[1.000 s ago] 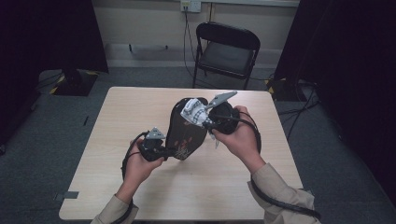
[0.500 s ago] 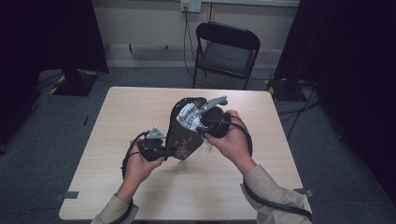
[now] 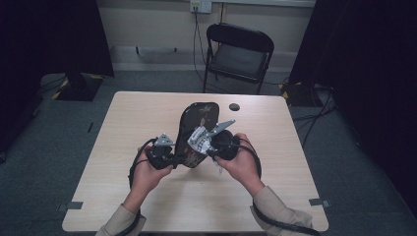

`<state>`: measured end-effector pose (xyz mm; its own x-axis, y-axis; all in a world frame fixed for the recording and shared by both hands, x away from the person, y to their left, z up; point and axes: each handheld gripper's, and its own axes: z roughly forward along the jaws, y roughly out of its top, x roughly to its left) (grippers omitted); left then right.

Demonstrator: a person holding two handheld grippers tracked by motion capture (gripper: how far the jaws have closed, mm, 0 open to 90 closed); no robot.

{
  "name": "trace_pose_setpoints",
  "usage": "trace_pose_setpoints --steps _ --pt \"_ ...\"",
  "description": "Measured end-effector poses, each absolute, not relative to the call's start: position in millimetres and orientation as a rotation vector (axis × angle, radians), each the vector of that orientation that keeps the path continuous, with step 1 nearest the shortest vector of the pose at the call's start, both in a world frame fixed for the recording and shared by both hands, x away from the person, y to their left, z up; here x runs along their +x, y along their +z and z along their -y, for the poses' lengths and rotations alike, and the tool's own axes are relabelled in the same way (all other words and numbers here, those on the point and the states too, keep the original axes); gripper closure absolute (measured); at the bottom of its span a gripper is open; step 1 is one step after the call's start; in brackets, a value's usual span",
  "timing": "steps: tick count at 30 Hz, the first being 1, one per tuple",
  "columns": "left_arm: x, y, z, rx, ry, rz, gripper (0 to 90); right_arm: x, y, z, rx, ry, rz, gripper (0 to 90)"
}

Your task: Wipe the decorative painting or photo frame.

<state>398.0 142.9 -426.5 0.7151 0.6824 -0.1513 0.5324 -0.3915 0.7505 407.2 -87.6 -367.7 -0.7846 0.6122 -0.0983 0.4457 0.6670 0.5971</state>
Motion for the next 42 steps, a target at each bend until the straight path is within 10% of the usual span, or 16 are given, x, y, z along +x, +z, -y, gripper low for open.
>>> trace_pose_setpoints --steps 23,42 --pt "398.1 -426.6 -142.2 2.081 0.236 -0.929 77.8 394.9 -462.8 98.8 0.944 0.696 -2.733 75.6" --pt "391.3 -414.5 -153.0 2.038 0.231 -0.973 78.4 398.6 -418.9 114.7 0.933 0.735 -2.653 75.6"
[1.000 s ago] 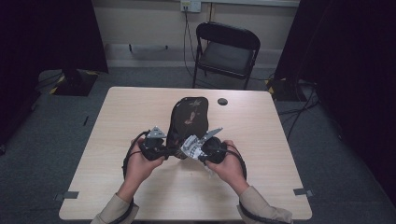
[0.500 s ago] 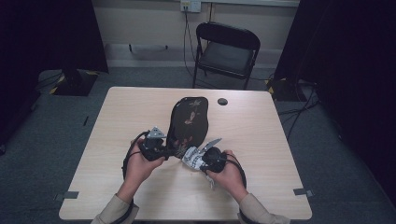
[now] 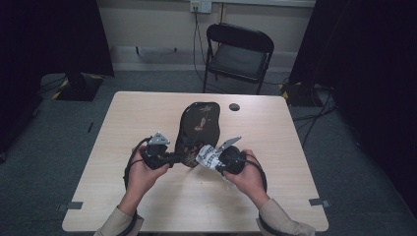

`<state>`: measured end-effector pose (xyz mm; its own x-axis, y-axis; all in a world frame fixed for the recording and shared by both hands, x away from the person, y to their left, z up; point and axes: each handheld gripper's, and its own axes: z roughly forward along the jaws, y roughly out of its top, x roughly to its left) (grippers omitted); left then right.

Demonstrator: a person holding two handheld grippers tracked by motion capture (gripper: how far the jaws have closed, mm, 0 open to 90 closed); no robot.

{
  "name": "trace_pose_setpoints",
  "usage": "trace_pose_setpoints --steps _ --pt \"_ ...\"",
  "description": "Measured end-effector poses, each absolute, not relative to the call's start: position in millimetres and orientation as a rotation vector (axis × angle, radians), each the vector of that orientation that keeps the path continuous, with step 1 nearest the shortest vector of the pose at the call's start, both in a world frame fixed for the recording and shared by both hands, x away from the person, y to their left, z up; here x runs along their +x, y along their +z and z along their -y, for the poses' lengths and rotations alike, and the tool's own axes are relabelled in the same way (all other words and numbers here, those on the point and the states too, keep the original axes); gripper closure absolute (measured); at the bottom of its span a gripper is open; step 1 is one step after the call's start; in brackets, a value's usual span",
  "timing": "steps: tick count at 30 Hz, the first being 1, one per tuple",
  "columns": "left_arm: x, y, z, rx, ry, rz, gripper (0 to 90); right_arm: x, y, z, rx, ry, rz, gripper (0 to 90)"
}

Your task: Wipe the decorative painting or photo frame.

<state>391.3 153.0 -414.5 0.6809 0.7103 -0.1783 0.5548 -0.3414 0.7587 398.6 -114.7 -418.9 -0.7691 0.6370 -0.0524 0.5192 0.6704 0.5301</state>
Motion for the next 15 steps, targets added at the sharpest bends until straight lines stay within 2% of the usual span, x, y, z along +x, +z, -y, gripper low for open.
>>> trace_pose_setpoints --steps 15 --pt "398.0 -416.6 -147.7 2.016 0.245 -0.989 78.7 406.7 -312.7 111.3 0.834 0.809 -2.509 75.7"
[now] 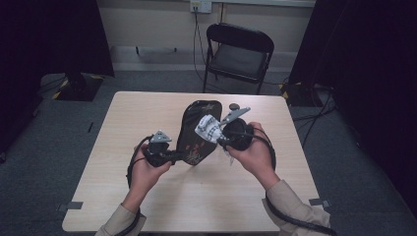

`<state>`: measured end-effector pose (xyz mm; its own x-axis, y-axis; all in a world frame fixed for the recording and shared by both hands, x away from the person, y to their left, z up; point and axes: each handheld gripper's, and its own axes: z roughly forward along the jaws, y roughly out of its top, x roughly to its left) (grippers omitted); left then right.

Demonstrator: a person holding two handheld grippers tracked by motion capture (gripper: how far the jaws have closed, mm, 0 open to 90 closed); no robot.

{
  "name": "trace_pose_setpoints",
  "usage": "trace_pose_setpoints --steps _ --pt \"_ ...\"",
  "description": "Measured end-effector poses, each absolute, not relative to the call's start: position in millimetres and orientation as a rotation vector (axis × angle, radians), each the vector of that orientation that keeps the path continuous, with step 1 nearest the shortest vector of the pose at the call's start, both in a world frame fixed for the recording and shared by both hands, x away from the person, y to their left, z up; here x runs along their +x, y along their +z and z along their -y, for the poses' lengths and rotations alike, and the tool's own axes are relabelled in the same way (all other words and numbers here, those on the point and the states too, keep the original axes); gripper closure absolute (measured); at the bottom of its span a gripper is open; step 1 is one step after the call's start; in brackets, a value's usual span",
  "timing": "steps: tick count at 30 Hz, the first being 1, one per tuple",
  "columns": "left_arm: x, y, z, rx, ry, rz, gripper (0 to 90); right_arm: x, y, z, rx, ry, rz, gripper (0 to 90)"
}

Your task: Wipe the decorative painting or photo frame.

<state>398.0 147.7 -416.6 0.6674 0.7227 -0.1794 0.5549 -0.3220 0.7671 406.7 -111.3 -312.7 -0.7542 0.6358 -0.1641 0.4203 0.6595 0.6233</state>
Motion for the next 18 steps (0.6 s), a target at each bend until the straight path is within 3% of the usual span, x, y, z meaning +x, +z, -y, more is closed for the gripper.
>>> trace_pose_setpoints --steps 8,18 --pt "398.9 -416.8 -147.7 2.017 0.24 -0.98 78.7 409.0 -279.2 87.8 0.77 0.854 -2.476 75.6" --pt "399.3 -416.5 -147.5 2.027 0.236 -0.97 78.7 412.1 -313.0 77.8 0.797 0.827 -2.532 75.6"
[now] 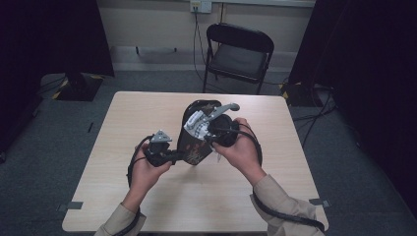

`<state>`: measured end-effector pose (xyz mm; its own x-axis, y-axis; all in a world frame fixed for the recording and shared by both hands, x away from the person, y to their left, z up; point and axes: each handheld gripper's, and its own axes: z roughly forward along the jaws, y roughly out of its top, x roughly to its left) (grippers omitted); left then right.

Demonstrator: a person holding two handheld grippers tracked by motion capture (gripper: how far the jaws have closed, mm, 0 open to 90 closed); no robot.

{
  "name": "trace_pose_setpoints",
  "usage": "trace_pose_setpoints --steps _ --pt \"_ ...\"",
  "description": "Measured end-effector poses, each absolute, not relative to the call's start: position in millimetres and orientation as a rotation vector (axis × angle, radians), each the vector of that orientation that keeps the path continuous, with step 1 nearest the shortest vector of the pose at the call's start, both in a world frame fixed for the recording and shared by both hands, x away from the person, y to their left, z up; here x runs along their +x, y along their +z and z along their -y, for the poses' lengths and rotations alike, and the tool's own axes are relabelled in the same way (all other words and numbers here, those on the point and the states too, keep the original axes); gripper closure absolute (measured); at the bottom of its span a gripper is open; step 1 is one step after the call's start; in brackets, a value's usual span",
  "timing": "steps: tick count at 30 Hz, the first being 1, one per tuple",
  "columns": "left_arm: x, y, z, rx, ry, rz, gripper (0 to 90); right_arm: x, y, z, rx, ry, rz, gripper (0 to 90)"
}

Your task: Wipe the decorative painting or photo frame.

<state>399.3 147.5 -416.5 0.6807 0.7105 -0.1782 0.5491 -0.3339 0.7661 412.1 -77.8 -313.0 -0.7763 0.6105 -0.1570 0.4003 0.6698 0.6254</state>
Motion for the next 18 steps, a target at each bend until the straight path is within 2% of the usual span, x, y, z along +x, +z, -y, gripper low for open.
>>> trace_pose_setpoints --steps 18 --pt "399.5 -416.7 -147.6 2.026 0.234 -0.963 78.6 410.5 -402.8 83.4 0.89 0.738 -2.64 75.6"
